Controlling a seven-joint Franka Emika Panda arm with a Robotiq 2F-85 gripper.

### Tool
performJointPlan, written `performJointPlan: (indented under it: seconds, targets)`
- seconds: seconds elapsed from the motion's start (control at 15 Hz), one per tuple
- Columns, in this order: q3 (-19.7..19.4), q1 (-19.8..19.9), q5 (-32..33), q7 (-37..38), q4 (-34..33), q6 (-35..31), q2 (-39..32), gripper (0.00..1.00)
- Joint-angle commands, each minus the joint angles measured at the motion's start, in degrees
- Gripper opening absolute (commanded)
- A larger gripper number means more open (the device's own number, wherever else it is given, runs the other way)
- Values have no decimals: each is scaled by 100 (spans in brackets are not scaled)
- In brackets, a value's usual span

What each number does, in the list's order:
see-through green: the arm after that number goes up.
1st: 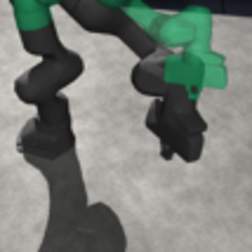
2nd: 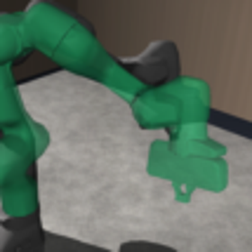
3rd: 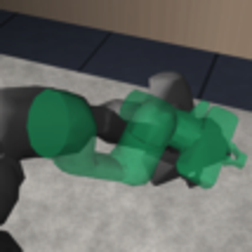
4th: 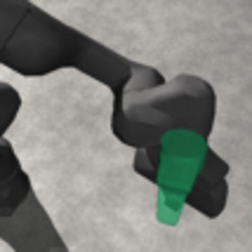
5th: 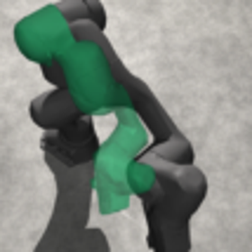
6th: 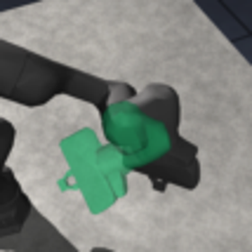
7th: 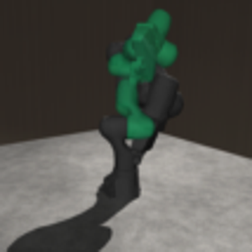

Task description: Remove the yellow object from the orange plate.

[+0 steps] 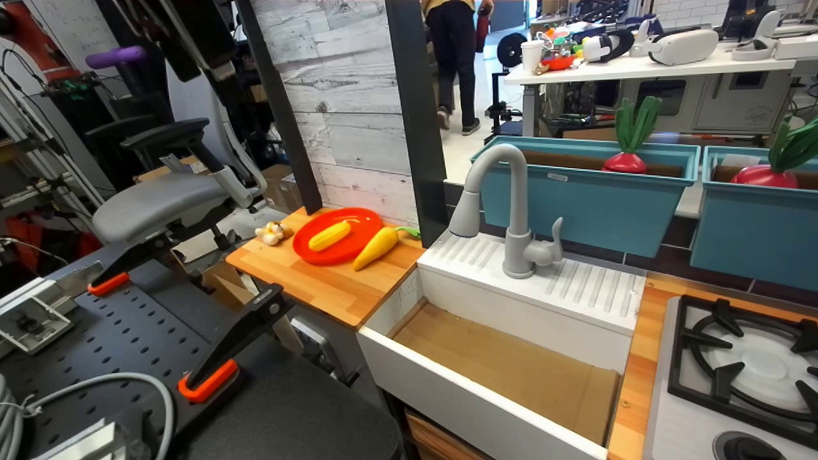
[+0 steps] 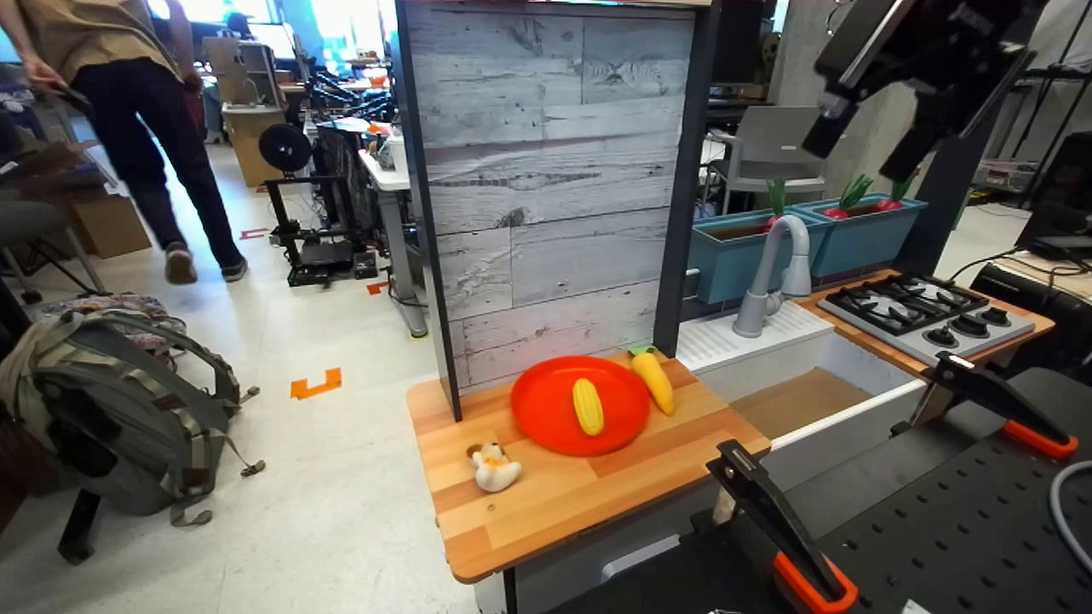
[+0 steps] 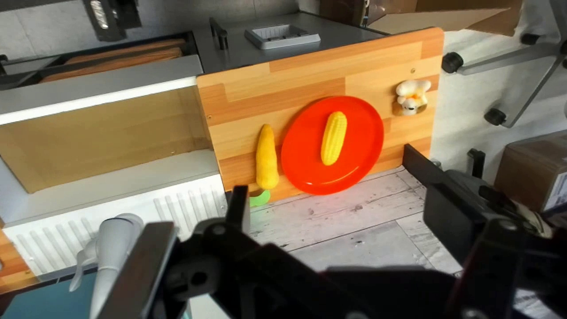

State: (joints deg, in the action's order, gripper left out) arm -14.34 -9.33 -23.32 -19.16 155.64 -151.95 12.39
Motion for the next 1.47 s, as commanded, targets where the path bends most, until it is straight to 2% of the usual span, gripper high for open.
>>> performJointPlan:
  seconds: [0.0, 0.07, 0.4, 0.67, 0.73, 0.93, 1.2, 1.4]
  targets:
    - [400, -263, -1032, -269, -748, -240, -1271, 100]
    - [304, -520, -1259, -289, -930, -415, -1636, 100]
    - [743, -499, -2202, -548, -2033, -427, -3192, 100]
    - [1018, -422, -2579, -547, -2938, -554, -4367, 100]
    - [1618, 142, -2212, -264, -3088, -778, -4577, 100]
    - [2035, 367, -1934, -38, -3621, -1166, -5323, 100]
    - [2273, 508, -1164, 579, -4255, -1381, -6132, 100]
    - [2272, 504, -550, 1145, -4663, -1353, -6579, 100]
